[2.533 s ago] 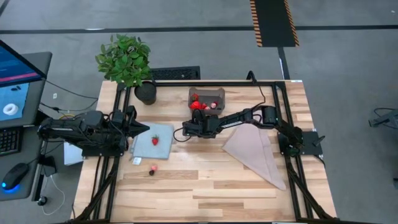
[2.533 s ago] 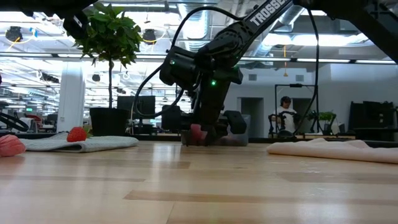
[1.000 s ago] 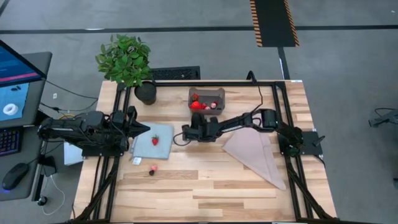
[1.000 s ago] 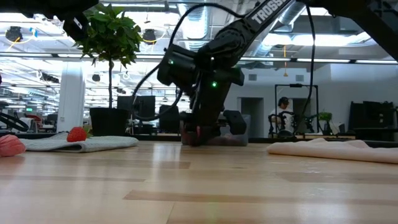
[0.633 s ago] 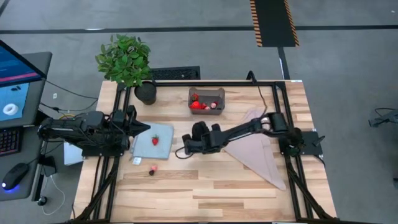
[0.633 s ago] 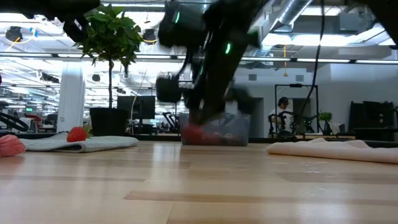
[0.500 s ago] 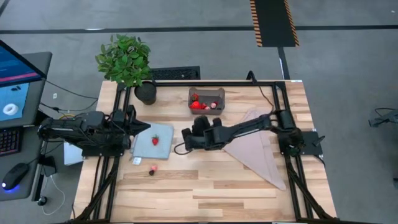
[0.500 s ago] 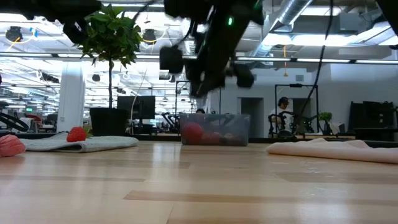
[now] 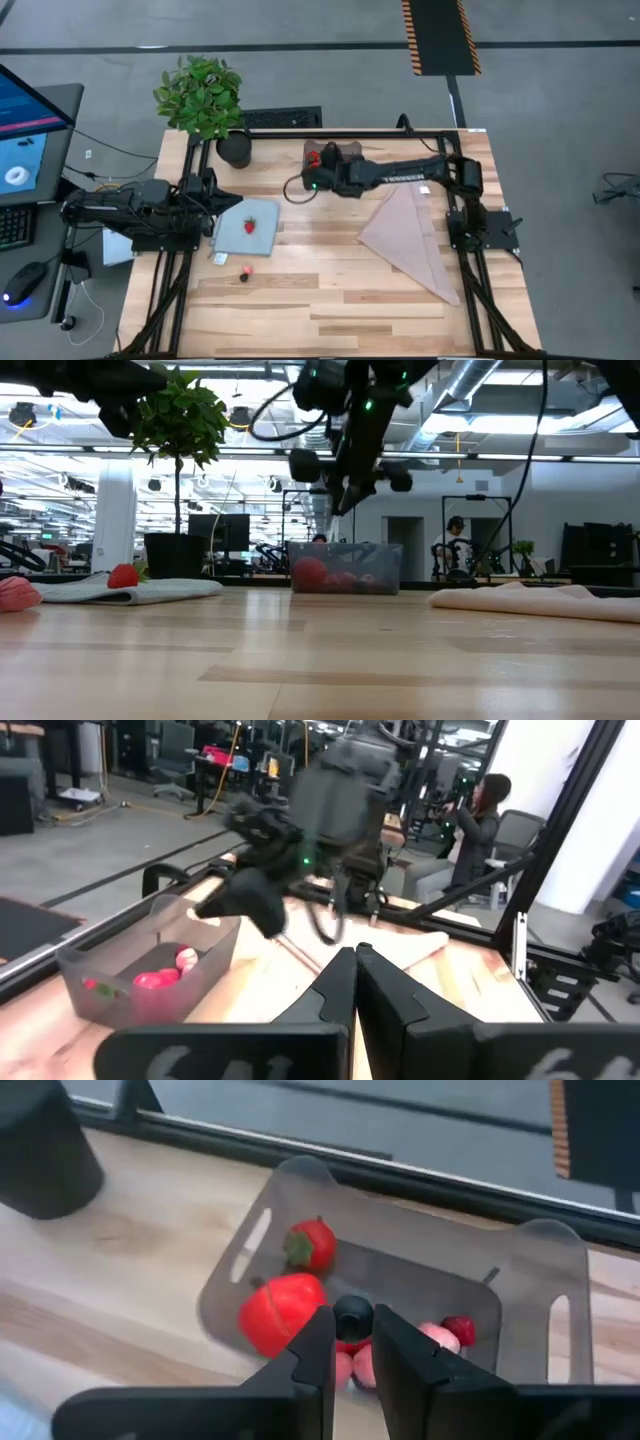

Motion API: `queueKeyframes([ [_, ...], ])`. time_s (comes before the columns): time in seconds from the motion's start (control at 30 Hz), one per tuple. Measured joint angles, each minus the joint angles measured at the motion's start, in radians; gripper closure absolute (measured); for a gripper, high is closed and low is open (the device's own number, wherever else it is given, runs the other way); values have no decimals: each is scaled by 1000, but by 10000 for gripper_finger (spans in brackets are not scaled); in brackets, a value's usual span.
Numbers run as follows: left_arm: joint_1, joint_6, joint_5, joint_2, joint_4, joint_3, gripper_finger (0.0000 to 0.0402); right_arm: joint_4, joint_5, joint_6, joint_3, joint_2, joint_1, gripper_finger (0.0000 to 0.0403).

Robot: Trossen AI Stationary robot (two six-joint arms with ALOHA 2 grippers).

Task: Pick and placing Produce into tupperware
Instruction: Put the blueberry into the black bin, then put the strawberry into the black bin

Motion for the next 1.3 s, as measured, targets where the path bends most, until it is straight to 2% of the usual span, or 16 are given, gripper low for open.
queueKeyframes([
  [0.1,0,-17,1,0,-21,0,401,8,-59,-50,-3,22,-42,304],
  [0.23,0,-50,-7,0,-25,0,401,32,-95,-85,1,17,-68,244],
  [0.37,0,-53,-6,0,-25,0,401,23,-99,-121,0,12,-53,176],
  [0.5,0,-55,-7,0,-30,0,401,28,-108,-156,0,10,-9,141],
  [0.77,0,-71,38,0,-64,0,401,131,-136,-283,0,10,193,135],
  [0.97,0,-80,38,0,-63,0,401,369,-182,-434,0,13,338,135],
  [1.1,0,-122,20,0,-60,0,401,498,-208,-443,2,45,394,135],
  [1.17,0,-121,19,0,-59,0,401,506,-224,-433,-2,56,409,135],
  [1.3,0,-121,27,0,-59,0,401,632,-306,-430,6,102,428,135],
])
